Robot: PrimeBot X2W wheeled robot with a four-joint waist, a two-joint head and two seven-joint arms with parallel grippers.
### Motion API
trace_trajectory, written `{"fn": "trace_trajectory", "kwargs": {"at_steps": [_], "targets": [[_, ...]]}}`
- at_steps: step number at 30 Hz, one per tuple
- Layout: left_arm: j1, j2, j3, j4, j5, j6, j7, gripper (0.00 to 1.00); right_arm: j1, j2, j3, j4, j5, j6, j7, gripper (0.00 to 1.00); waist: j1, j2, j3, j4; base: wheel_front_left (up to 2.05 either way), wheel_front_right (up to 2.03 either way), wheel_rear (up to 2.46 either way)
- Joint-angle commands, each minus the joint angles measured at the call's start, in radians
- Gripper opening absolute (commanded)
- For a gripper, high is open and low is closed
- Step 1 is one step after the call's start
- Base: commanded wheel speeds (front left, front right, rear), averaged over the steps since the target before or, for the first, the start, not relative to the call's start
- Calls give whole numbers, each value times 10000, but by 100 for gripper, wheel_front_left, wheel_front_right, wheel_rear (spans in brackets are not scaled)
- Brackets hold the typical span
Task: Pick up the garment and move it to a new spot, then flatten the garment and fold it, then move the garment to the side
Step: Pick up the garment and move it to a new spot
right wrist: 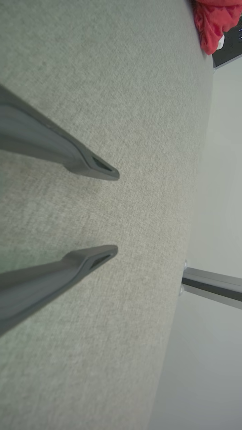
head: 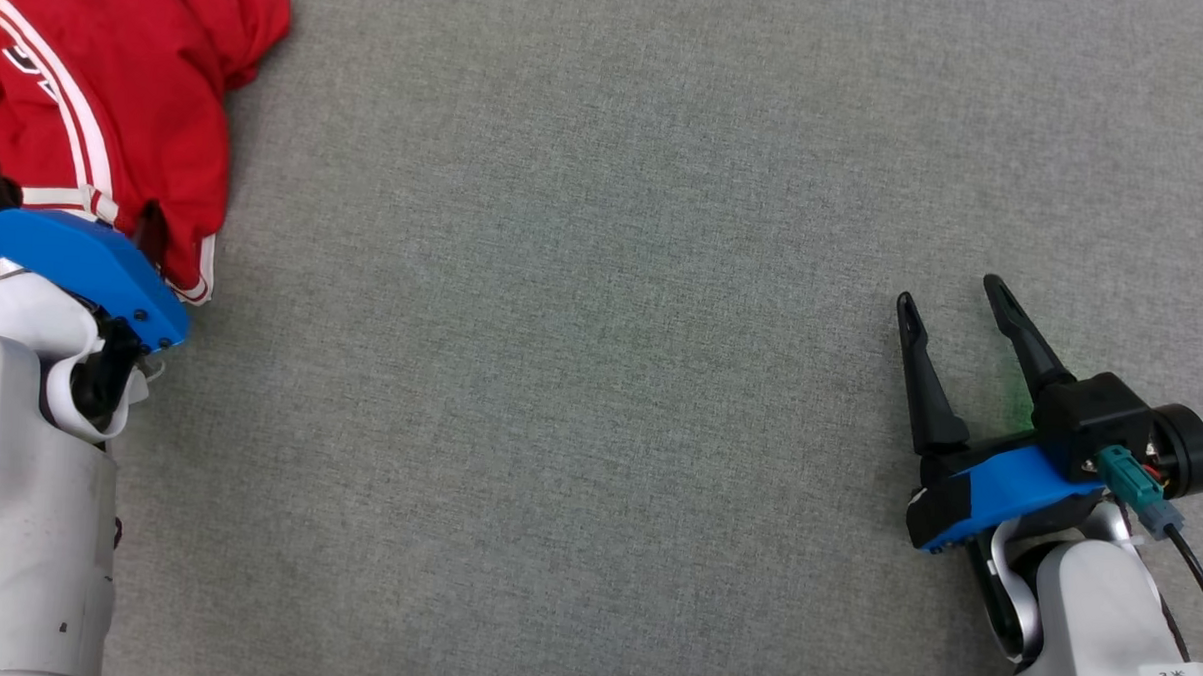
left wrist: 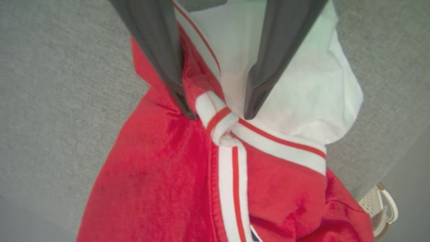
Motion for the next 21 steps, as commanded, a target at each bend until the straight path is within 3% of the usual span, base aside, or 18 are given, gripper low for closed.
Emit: {"fn": "trace_trajectory", "kwargs": {"at_steps": [1,12,21], "targets": [[-143,-39,17,-10,-33,-70,-164,0,-94,-31,54,49,108,1,-83,100,-1,0,-19,3,0,0,0],[-515,639,-478,-672,717,-76,-1384,0,-106,-29,152,778,572,1,-547,100,-1,0,-1058,-281,0,0,0],[-999,679,-1281,-2178,1166,-271,-1302,0,322,-31,434,1929,1354,1,-1108,100,-1,0,-2615,-1300,0,0,0]]}}
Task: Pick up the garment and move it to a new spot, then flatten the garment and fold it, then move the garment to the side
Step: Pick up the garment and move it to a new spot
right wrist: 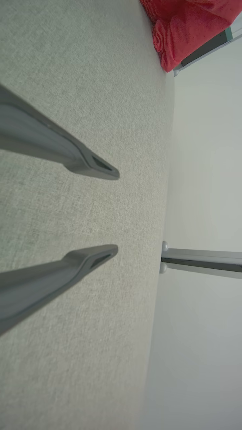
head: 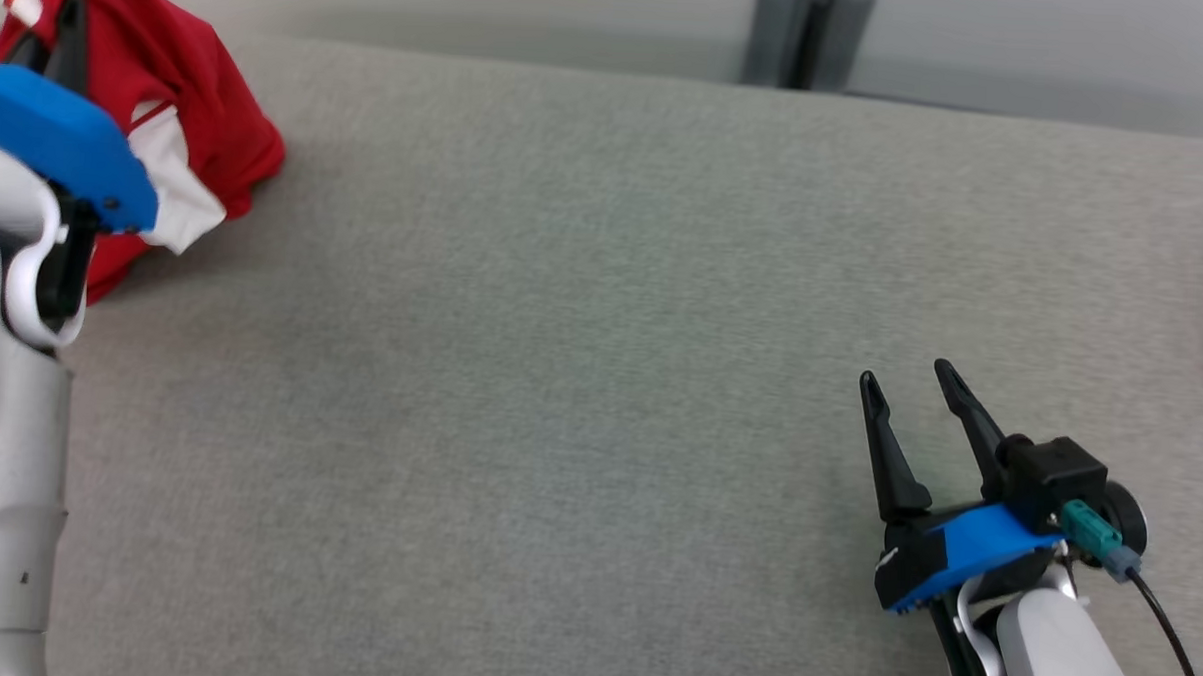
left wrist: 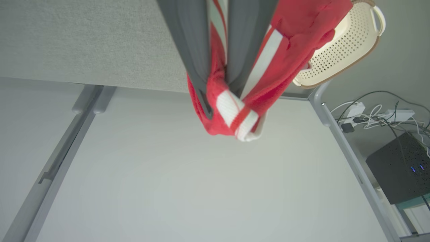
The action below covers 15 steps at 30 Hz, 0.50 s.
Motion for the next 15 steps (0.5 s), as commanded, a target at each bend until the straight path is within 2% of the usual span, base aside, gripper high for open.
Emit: {"fn": "trace_trajectory", "kwargs": {"at_steps": [1,6,12,15], "targets": [[-260,-87,-188,-341,89,-56,77,0,150,-32,7,199,189,-1,-141,100,2,0,-727,-741,0,0,0],[-811,-480,-858,-1382,268,-127,398,0,332,-28,-49,713,459,-1,-381,100,2,0,-1300,-1574,0,0,0],[-1785,-1357,-1571,-2160,300,-165,447,0,390,-23,-259,1130,558,-1,-546,100,2,0,-1582,-2467,0,0,0],[-2377,-1782,-1674,-2340,289,-26,289,0,326,-26,-343,1238,642,-1,-575,100,2,0,-1607,-2831,0,0,0]]}}
